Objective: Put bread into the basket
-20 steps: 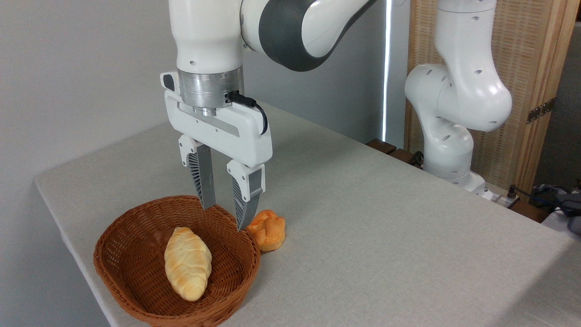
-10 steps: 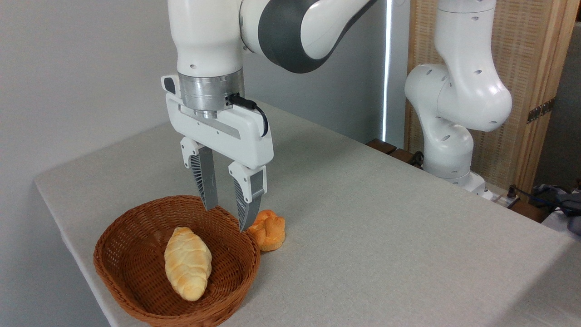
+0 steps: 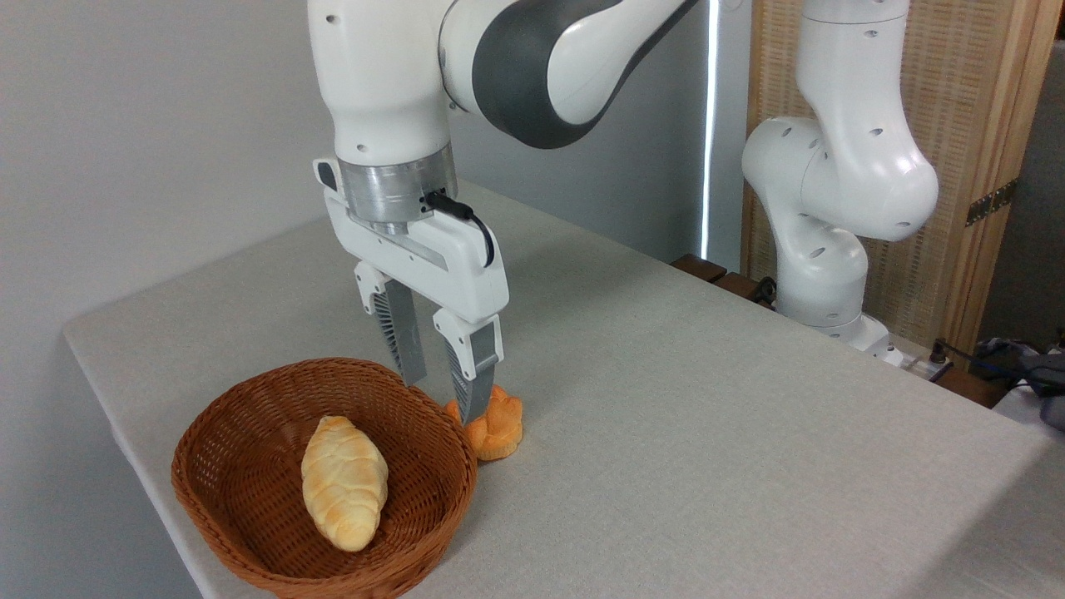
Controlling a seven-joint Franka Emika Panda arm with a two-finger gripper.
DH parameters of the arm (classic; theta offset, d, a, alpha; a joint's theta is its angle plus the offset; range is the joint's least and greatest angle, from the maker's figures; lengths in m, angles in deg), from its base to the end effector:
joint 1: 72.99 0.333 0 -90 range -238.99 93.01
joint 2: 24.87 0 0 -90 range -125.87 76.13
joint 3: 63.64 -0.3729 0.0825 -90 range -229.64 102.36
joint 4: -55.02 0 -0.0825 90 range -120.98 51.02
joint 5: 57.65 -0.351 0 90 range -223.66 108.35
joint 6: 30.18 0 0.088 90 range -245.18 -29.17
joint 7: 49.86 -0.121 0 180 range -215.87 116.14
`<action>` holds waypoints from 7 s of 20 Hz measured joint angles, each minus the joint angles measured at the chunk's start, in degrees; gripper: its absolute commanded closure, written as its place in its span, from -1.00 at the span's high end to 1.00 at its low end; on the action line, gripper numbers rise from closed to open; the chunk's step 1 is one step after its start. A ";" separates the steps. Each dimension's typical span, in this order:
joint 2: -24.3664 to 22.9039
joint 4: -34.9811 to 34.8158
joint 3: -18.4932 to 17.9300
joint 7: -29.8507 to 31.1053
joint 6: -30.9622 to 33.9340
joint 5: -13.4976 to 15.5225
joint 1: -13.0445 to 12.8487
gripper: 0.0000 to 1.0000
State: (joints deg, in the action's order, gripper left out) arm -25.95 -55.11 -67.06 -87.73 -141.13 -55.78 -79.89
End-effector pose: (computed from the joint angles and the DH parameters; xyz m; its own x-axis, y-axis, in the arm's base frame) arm 0.5250 -0.0344 0.5528 0.7573 -0.6515 0.0456 -0.6523 -0.7579 0.0050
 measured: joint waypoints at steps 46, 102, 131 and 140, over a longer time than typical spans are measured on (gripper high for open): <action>-4.69 -18.89 0.13 -5.75 -13.30 -4.49 -4.64 -0.05; 5.08 -4.04 5.94 10.18 -31.70 7.33 -3.90 1.00; 1.60 1.32 -0.48 5.04 -4.78 -2.83 -3.60 1.00; 0.73 3.87 -1.46 2.22 1.51 -1.97 -3.63 1.00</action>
State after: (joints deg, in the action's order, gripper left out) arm -25.22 -51.24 -68.53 -85.52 -139.62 -57.75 -83.53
